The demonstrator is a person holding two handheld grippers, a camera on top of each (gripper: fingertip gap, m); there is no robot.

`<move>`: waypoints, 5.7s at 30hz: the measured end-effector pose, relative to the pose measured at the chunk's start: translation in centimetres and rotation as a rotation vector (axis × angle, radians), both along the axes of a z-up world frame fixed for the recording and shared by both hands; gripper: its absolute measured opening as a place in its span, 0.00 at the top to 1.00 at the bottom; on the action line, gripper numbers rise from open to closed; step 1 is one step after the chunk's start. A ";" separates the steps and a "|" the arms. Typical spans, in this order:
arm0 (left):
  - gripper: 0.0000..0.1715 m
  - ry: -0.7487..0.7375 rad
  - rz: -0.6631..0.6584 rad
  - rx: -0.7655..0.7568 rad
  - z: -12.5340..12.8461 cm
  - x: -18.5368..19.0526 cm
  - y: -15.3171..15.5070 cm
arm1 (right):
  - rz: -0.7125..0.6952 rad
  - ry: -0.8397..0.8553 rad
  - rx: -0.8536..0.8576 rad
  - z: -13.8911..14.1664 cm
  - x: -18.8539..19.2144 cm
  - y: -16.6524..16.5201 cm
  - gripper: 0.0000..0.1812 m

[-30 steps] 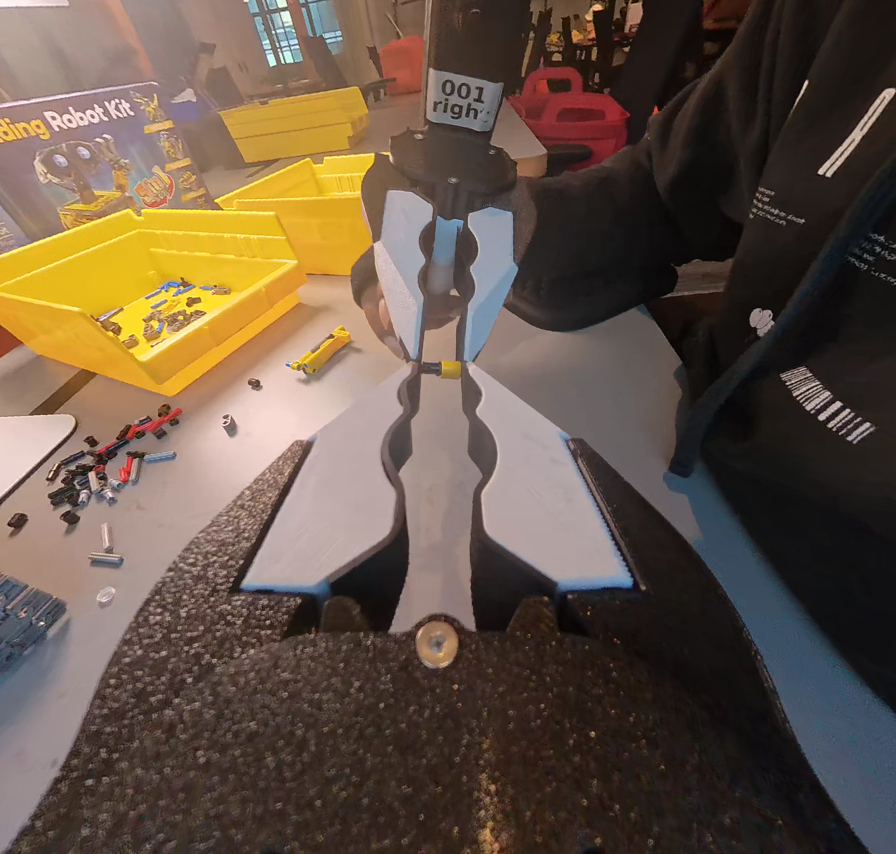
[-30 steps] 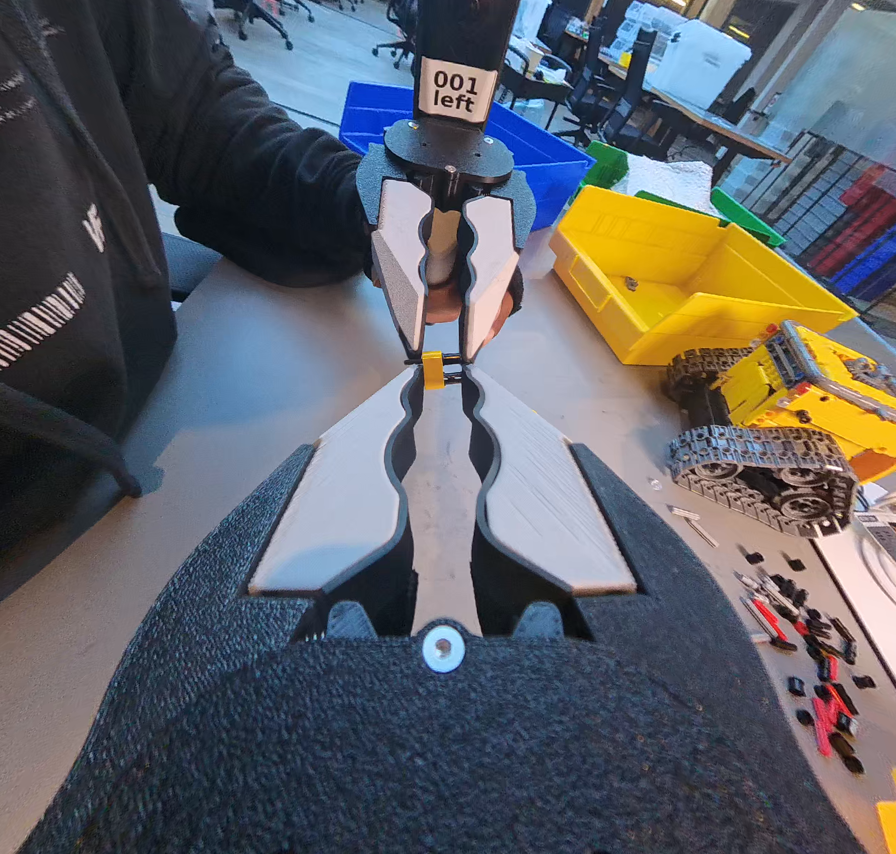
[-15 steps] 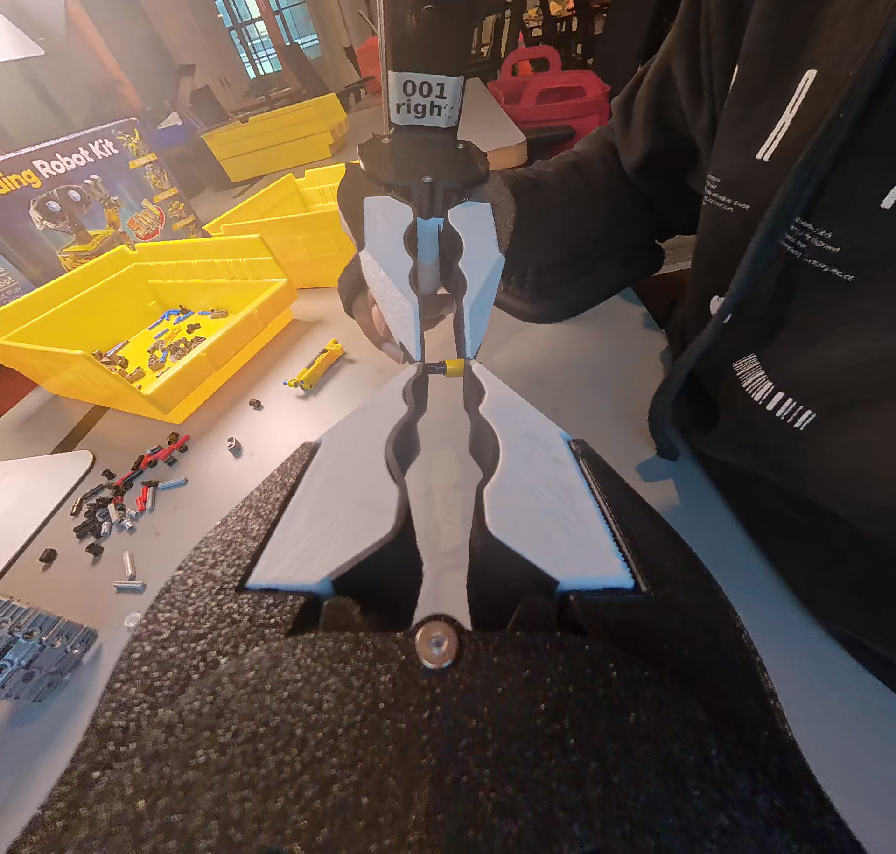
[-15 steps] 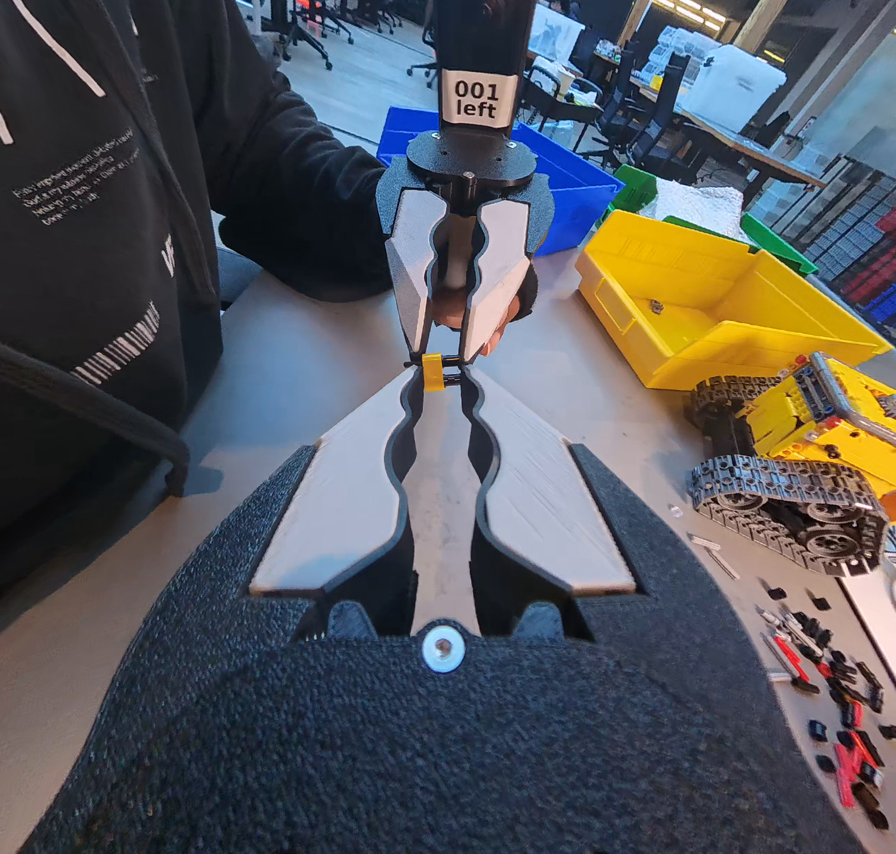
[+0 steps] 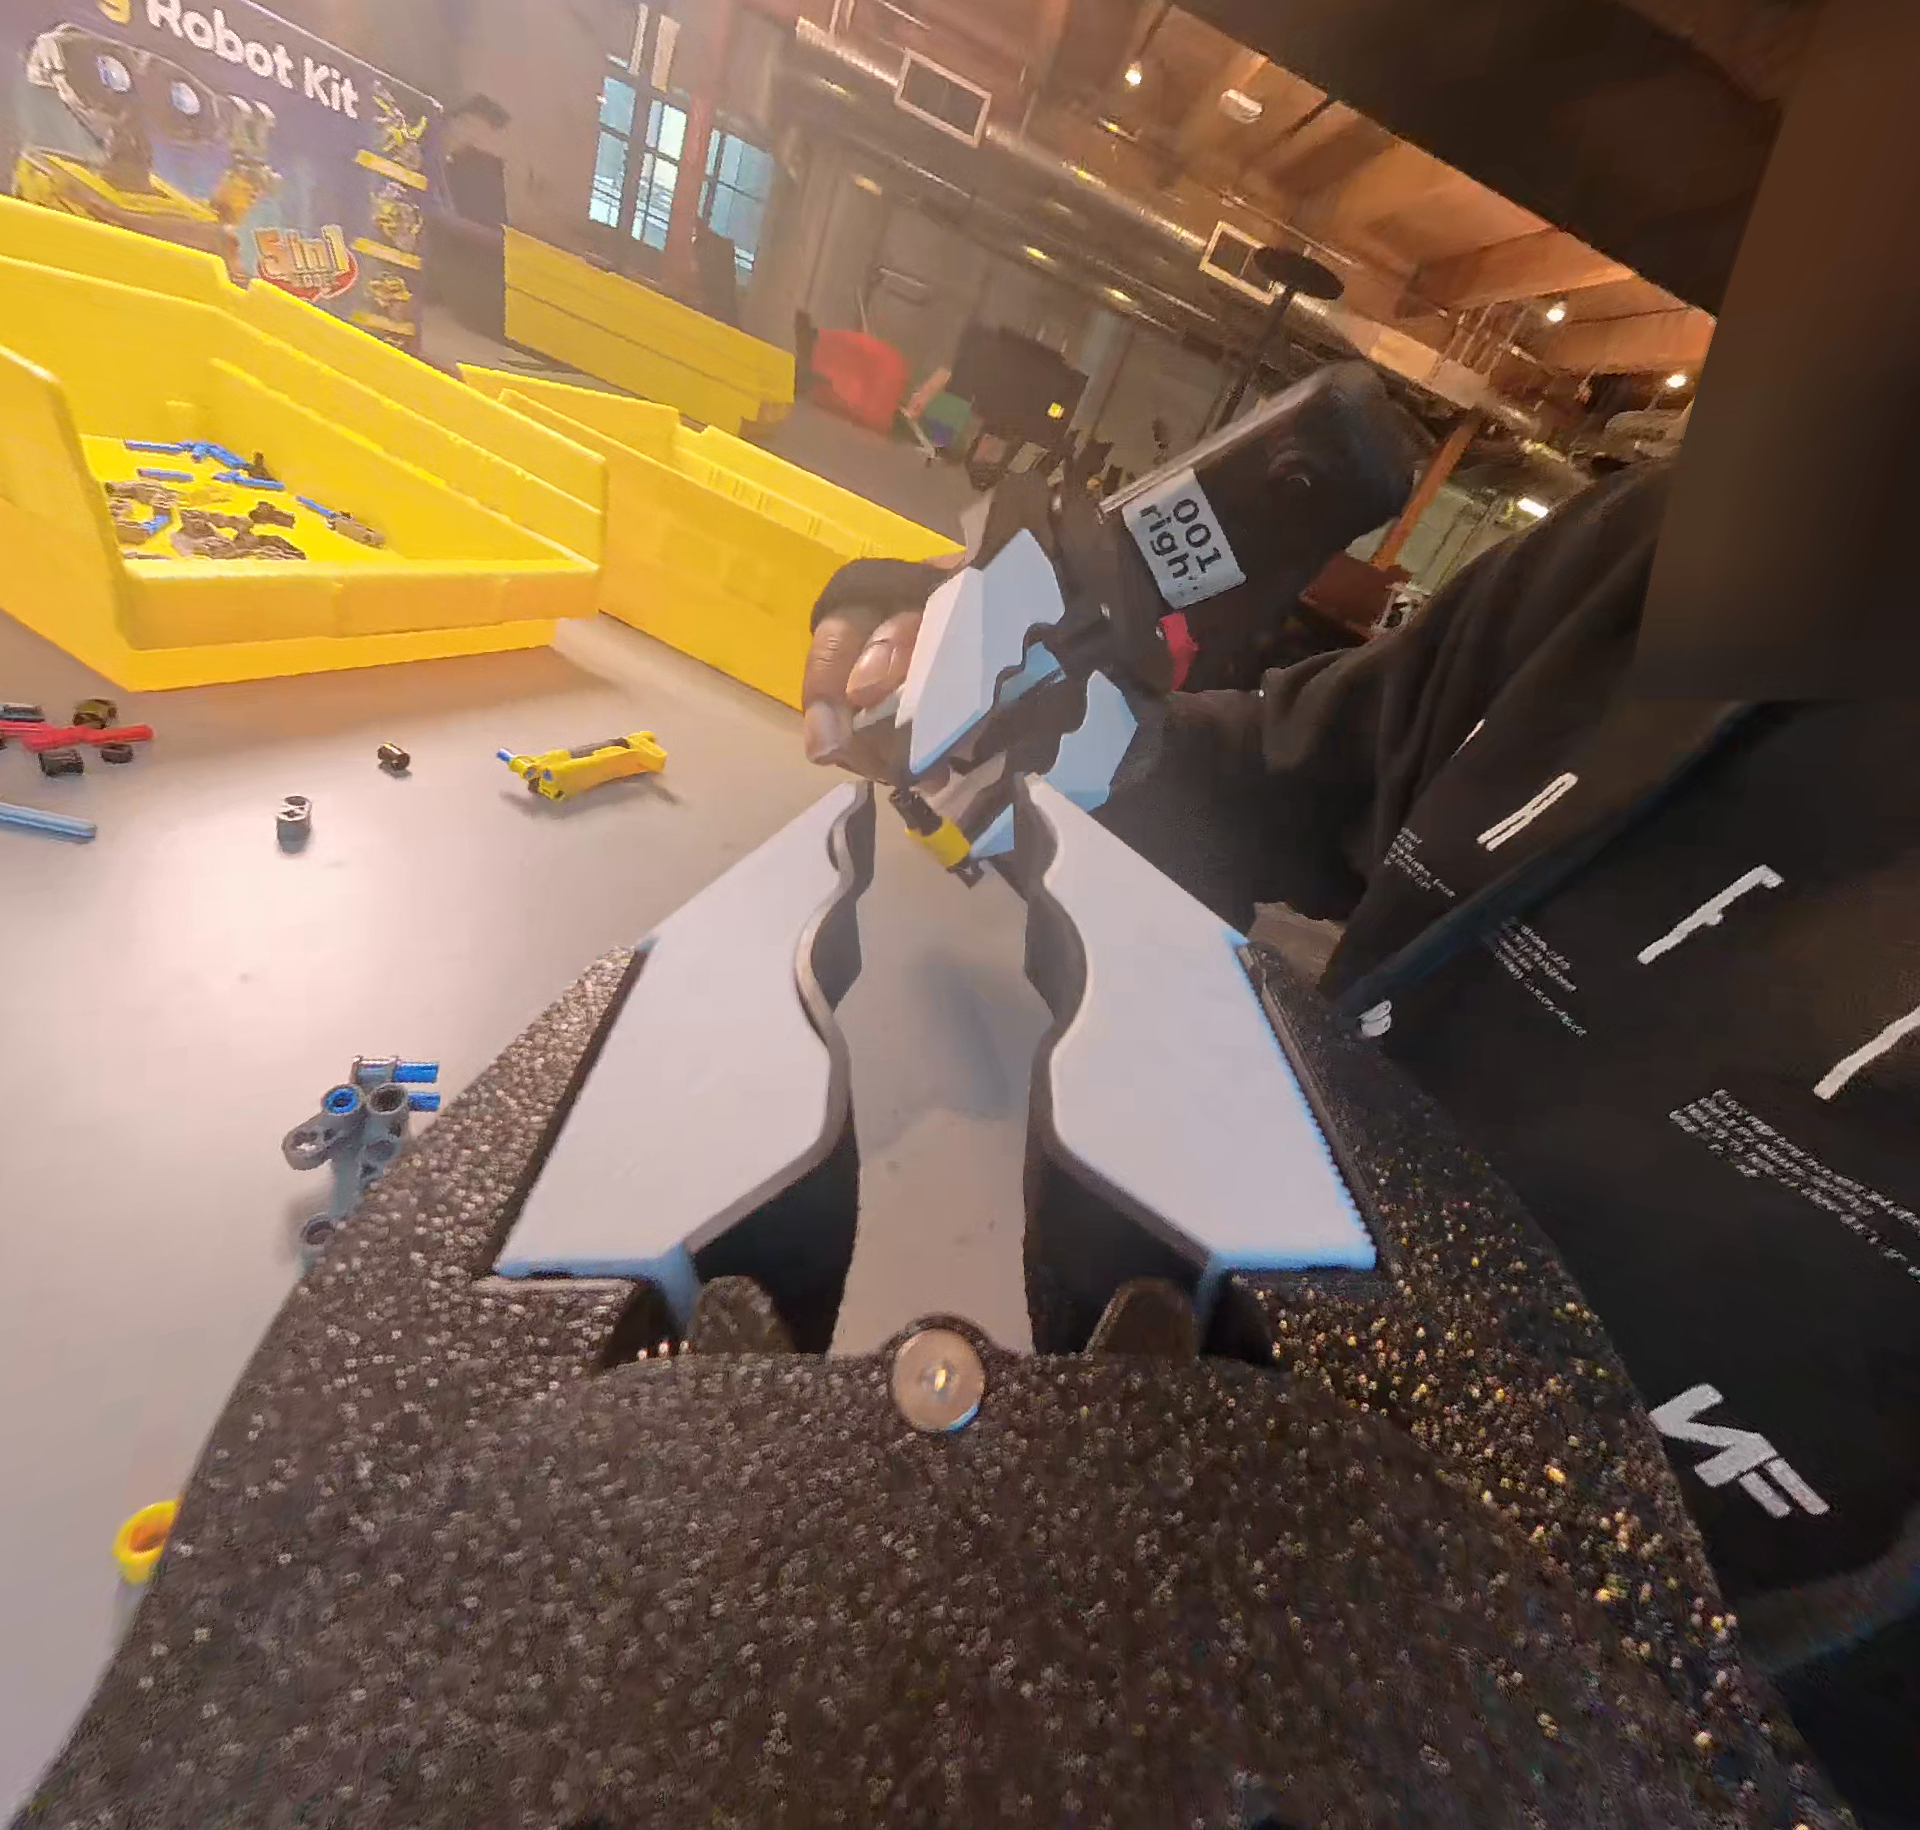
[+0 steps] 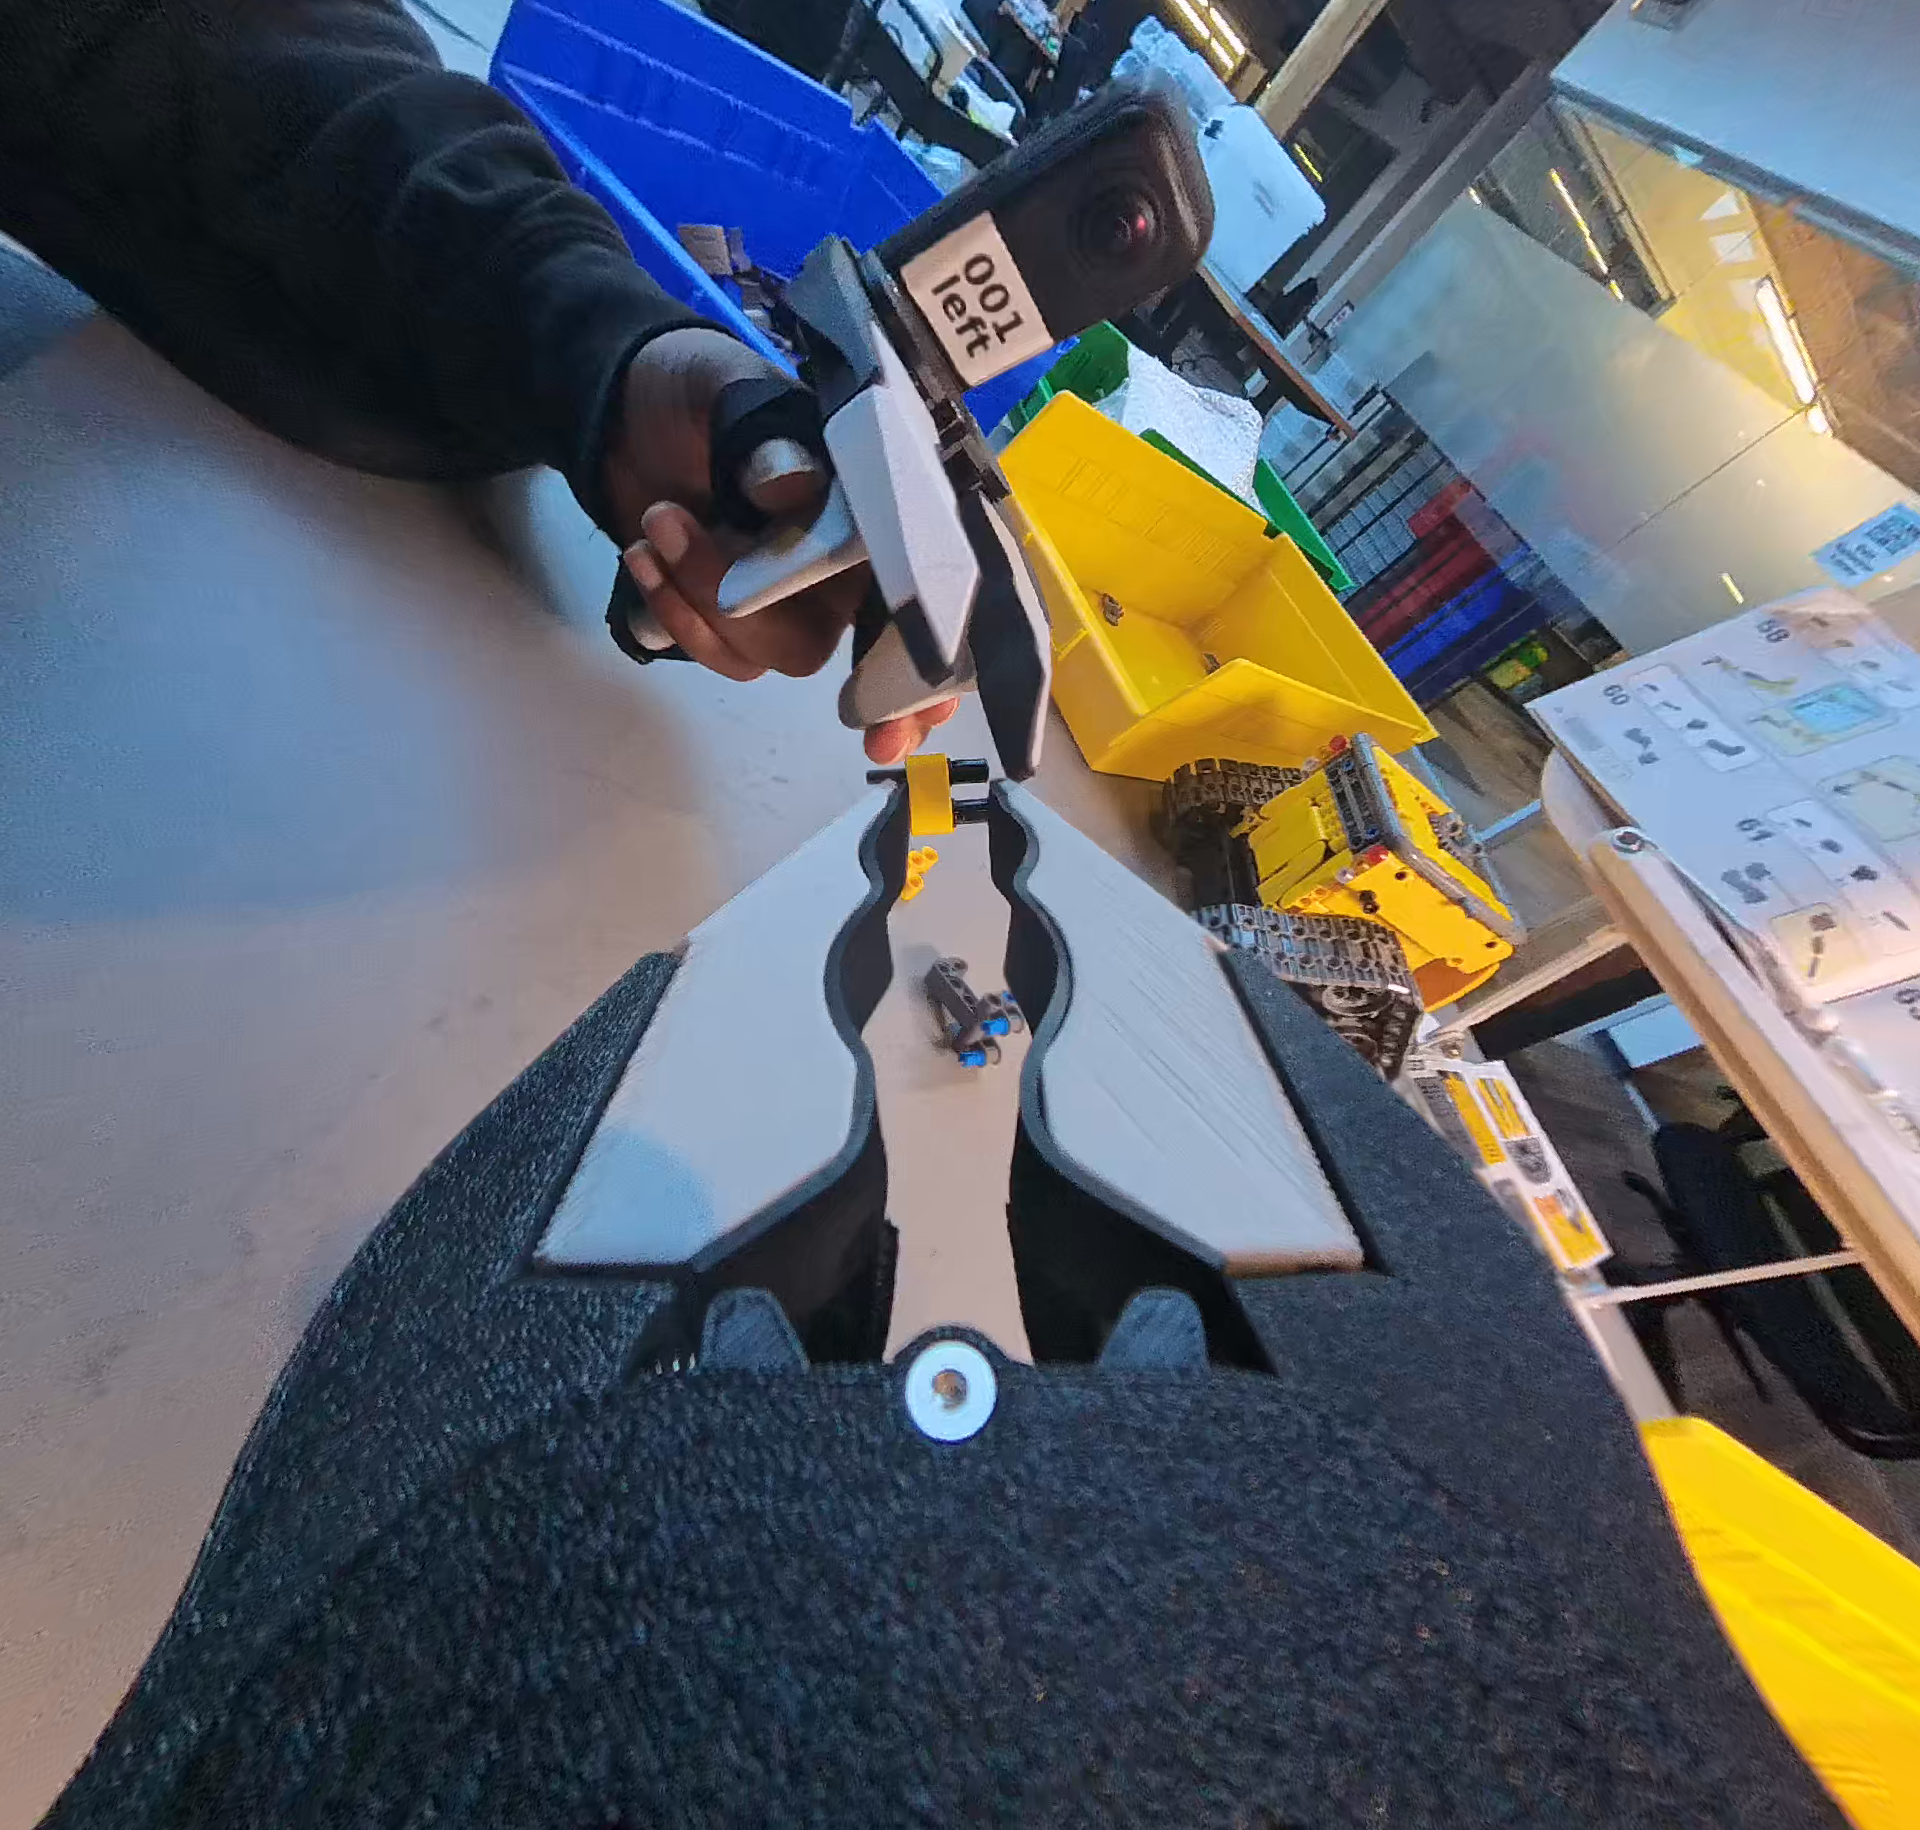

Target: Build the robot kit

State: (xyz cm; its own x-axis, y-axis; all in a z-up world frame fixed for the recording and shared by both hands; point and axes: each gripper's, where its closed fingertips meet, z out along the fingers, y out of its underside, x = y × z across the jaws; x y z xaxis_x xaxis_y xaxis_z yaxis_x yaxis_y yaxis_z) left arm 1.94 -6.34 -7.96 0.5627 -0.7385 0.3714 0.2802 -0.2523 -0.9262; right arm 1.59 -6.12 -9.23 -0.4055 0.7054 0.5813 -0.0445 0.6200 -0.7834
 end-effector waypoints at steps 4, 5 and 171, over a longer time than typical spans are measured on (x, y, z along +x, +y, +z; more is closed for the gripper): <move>0.84 0.166 0.014 0.098 -0.5 0.7 -0.5 | 0.062 -0.186 -0.340 -0.6 0.2 -0.3 0.92; 0.83 0.230 0.029 0.149 -0.6 0.9 -0.6 | 0.101 -0.281 -0.481 -0.9 0.3 -0.6 0.92; 0.93 0.844 -0.098 -0.219 -13.0 -3.5 -1.2 | -0.036 -0.320 -0.690 -2.7 0.2 6.8 0.96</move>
